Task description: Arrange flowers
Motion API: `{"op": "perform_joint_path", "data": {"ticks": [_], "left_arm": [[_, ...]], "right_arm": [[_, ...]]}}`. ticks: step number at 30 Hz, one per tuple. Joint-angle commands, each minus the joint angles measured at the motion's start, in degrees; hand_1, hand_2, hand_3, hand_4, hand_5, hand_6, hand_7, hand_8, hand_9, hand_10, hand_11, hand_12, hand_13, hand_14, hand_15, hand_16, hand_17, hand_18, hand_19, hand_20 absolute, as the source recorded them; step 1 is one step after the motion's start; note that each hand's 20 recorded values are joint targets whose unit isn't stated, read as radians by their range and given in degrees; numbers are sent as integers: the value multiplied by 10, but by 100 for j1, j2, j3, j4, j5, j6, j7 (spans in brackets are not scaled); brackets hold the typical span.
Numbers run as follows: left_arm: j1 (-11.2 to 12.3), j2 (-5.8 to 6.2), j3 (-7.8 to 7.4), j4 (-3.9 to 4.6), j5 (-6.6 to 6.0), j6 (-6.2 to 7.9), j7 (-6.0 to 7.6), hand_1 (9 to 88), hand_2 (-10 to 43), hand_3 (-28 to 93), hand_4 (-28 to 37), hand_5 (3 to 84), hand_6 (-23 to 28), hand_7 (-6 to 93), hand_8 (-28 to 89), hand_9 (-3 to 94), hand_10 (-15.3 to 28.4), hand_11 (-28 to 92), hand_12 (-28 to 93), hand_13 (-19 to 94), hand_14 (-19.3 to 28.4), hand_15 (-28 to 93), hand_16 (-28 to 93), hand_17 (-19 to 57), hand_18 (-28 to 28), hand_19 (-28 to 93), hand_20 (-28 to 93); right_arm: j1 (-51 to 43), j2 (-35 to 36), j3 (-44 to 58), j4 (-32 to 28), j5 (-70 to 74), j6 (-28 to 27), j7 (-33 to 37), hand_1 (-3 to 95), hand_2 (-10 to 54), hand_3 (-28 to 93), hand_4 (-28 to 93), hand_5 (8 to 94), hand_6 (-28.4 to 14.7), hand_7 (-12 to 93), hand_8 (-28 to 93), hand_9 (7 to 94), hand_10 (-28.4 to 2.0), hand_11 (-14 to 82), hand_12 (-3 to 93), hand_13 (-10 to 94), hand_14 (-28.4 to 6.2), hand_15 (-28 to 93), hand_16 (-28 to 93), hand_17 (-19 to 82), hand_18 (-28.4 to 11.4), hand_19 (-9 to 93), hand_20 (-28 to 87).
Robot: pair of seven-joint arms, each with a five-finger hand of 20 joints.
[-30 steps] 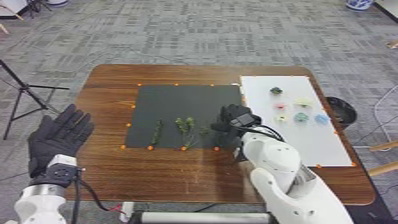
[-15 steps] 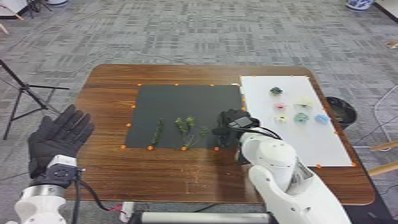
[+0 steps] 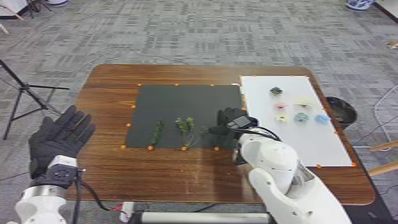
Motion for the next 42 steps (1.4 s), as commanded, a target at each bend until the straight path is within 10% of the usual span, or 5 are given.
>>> {"op": "perform_joint_path", "data": {"ticks": [1,12,20,27,42], "left_arm": [[55,-10,-22,-23,-18,-24,-47,266,190,697,-283,446,94,120,-95,365,154,230,84,274,155,308,-58,-67,154,403,93],[-53,67,-41,-6,82,-69,13,266,190,698,-283,446,95,119,-95,365,154,230,84,275,155,308,-59,-66,154,402,92],[-42,114,-191,16,222,-6,-75,271,188,698,-283,457,82,114,-98,380,145,213,72,288,135,261,-70,-59,148,395,87],[-353,248,24,111,149,-14,-115,277,184,695,-283,464,76,111,-99,379,144,206,69,288,129,248,-66,-59,145,397,85],[-1138,474,575,331,360,171,-101,275,183,697,-283,455,78,104,-96,355,134,189,62,273,109,208,-71,-54,138,391,75]], "right_arm": [[-163,203,51,-308,31,944,143,249,81,665,-148,693,-54,103,-94,590,-220,81,150,700,-121,606,268,413,-247,916,323],[47,446,900,186,-216,1712,662,293,23,682,-147,653,-69,104,-92,590,-198,91,152,700,-126,623,278,412,-249,906,316],[93,692,1576,424,-100,666,935,377,-74,725,-174,609,-71,82,-97,528,-161,80,126,672,-132,624,269,383,-253,886,312],[51,680,1598,588,-260,281,876,589,-95,690,-253,584,-63,86,-99,510,-141,81,118,664,-77,562,378,372,-247,868,332],[57,461,1446,706,-312,-304,576,625,-95,661,-281,603,-34,108,-109,548,-116,89,119,680,-53,534,408,366,-237,852,352]]}}
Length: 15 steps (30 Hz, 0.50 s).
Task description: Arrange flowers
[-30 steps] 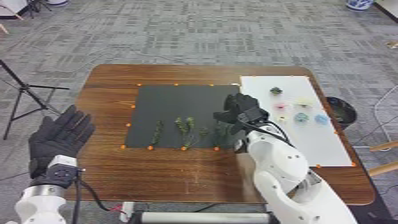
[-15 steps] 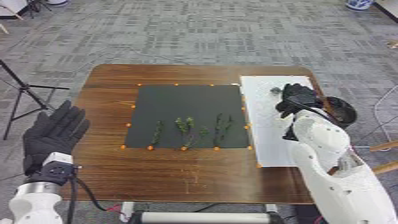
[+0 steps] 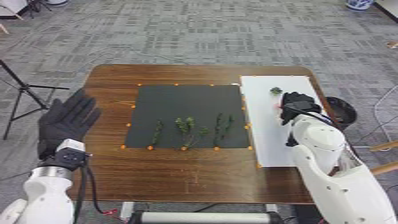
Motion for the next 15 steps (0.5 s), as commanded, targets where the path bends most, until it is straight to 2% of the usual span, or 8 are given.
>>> {"op": "perform_joint_path", "data": {"ticks": [1,4,5,8,11,13,15], "left_arm": [[-298,46,204,27,105,76,-36,275,183,697,-283,455,78,104,-96,354,133,190,63,272,109,208,-70,-55,138,392,75],[-325,34,226,36,118,57,-60,275,184,696,-283,454,78,104,-95,353,135,193,63,275,113,213,-66,-55,138,393,75],[-312,30,223,25,107,91,-67,275,184,696,-283,454,79,105,-95,352,136,194,64,276,116,215,-65,-57,140,393,75],[-262,18,186,8,84,114,-68,272,185,696,-283,451,83,109,-94,344,138,199,68,272,133,232,-55,-60,141,397,76],[-283,-2,185,23,98,111,-80,271,185,696,-283,448,85,110,-94,341,140,202,70,271,135,235,-54,-62,144,400,77],[-263,-29,181,12,80,126,-66,271,185,696,-283,447,86,109,-95,340,140,203,70,271,137,236,-54,-62,144,399,77],[-232,-51,166,7,79,118,-69,270,185,696,-283,447,87,111,-94,342,142,205,70,271,139,238,-53,-62,144,400,77]], "right_arm": [[-7,-112,-133,115,-123,-413,-94,625,-95,661,-282,604,-33,108,-110,550,-115,88,120,681,-52,532,410,366,-237,850,354],[-46,-126,-148,209,-99,-370,-35,629,-95,656,-282,605,-34,109,-111,550,-115,86,120,683,-49,529,412,366,-236,848,359],[-60,-134,-153,239,-113,-305,-40,630,-95,653,-282,602,-35,108,-111,548,-116,85,120,684,-48,529,411,366,-236,848,359],[-162,-115,-214,359,-287,269,-73,631,-95,631,-282,617,-25,120,-110,565,-115,94,126,691,-47,532,411,370,-234,849,364],[-241,-102,-215,526,-428,780,-127,621,-95,644,-283,679,-10,152,-107,632,-104,110,136,719,-44,540,409,390,-230,861,373],[-266,-83,-204,603,-400,954,-97,628,-95,640,-282,737,-4,188,-18,698,-92,124,163,740,-44,549,406,403,-227,866,382],[-322,-75,-172,609,-407,1141,-77,649,-95,623,-282,780,4,220,24,766,-79,69,256,756,-44,554,407,416,-226,871,390]]}}
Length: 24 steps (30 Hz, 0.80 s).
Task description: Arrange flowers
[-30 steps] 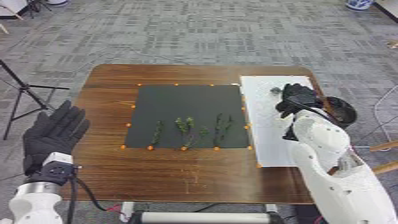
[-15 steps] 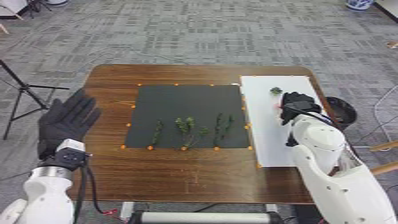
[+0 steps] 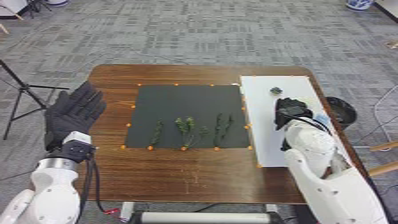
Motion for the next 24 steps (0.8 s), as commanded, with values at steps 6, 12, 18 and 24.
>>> {"op": "perform_joint_path", "data": {"ticks": [6,12,18,24], "left_arm": [[265,-145,-134,-65,-4,88,18,269,186,696,-283,451,89,111,-95,356,147,211,70,276,141,240,-54,-62,145,399,77],[511,-191,-306,-97,33,88,-9,269,187,695,-283,452,89,111,-95,361,147,212,68,279,140,240,-56,-63,146,401,77],[614,-196,-390,-70,-33,93,11,268,188,695,-283,454,88,112,-95,364,146,214,69,279,140,242,-55,-63,146,401,76],[812,-293,-519,-124,-86,111,44,268,189,694,-283,454,89,112,-96,368,147,216,70,281,140,243,-56,-64,147,403,78]], "right_arm": [[-319,83,8,108,-170,1085,-104,650,-95,634,-282,810,3,253,57,829,-76,48,315,776,-45,562,399,430,-229,882,392],[-162,121,-237,-345,-10,1647,-260,647,-95,642,-282,816,2,252,65,840,-75,48,323,779,-45,561,396,433,-228,884,390],[278,-124,-715,-407,277,1850,-656,645,-95,648,-282,815,1,252,74,842,-74,48,328,778,-45,561,398,433,-227,886,388],[717,-386,-1253,-331,659,1831,-1124,642,-95,653,-282,814,1,254,77,840,-72,48,330,776,-43,559,401,431,-224,885,387]]}}
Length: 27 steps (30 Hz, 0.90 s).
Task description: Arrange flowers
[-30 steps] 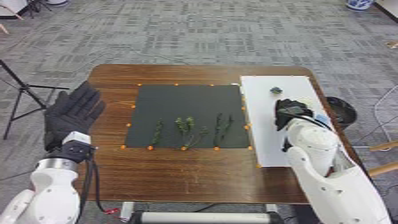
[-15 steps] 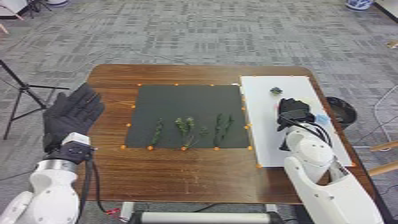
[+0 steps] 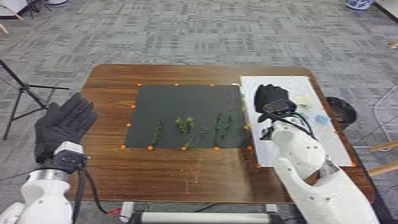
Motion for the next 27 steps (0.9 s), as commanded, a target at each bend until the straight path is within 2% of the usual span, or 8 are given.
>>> {"op": "perform_joint_path", "data": {"ticks": [1,5,8,13,15,25,26,27], "left_arm": [[305,-151,-168,-63,-63,50,61,268,190,694,-283,454,89,112,-95,368,147,216,70,281,140,244,-55,-64,147,403,78],[471,-229,-259,-129,-73,68,115,268,190,694,-283,454,88,112,-95,369,147,214,70,282,140,245,-56,-64,147,403,79],[555,-266,-281,-150,-87,82,151,267,190,694,-283,455,88,113,-96,369,146,215,71,283,140,246,-56,-64,147,403,79],[577,-287,-273,-133,-74,52,159,267,191,695,-283,456,88,113,-96,370,145,215,71,284,140,246,-56,-64,148,403,80],[626,-283,-270,-138,-95,56,223,268,191,694,-283,456,88,113,-96,371,146,215,71,284,140,246,-56,-64,148,402,80],[519,-218,-135,-70,-103,13,369,269,192,694,-283,455,88,112,-96,370,145,216,71,285,139,248,-57,-63,148,403,80],[313,-231,-145,21,-79,30,229,268,191,695,-283,454,87,113,-96,370,145,216,71,285,140,249,-57,-63,148,403,80],[376,-228,-163,-29,-76,7,248,268,191,695,-283,454,87,114,-96,370,145,216,71,285,140,249,-57,-63,148,403,80]], "right_arm": [[696,-503,-645,-33,459,-34,-519,642,-95,654,-282,814,2,254,77,839,-73,47,329,776,-43,559,402,430,-224,883,387],[946,-709,-913,-19,777,-98,-755,639,-95,658,-281,812,1,256,76,839,-73,47,329,775,-44,559,404,428,-222,881,386],[1064,-862,-1007,5,1503,-307,-1223,637,-95,661,-282,809,2,260,79,838,-73,48,331,771,-40,558,406,426,-220,881,387],[1263,-1137,-1372,14,1959,-611,-1099,630,-95,668,-282,797,5,281,67,831,-72,48,332,756,-37,552,415,417,-209,866,387],[1335,-1300,-1524,127,1878,-628,-1209,630,-95,668,-282,796,5,285,63,830,-72,48,332,755,-36,549,416,416,-208,864,388],[1423,-2332,-1744,1087,1092,-996,-2185,625,-95,673,-283,778,6,320,50,820,-69,51,336,740,-25,519,436,403,-200,841,389],[1510,-2563,-1630,1326,897,-1239,-2344,625,-95,673,-283,776,6,324,49,819,-69,51,335,740,-25,517,438,401,-199,839,389],[1447,-2632,-1608,1275,705,-1509,-2369,625,-95,673,-283,776,5,325,45,818,-70,51,335,735,-25,514,441,400,-199,836,390]]}}
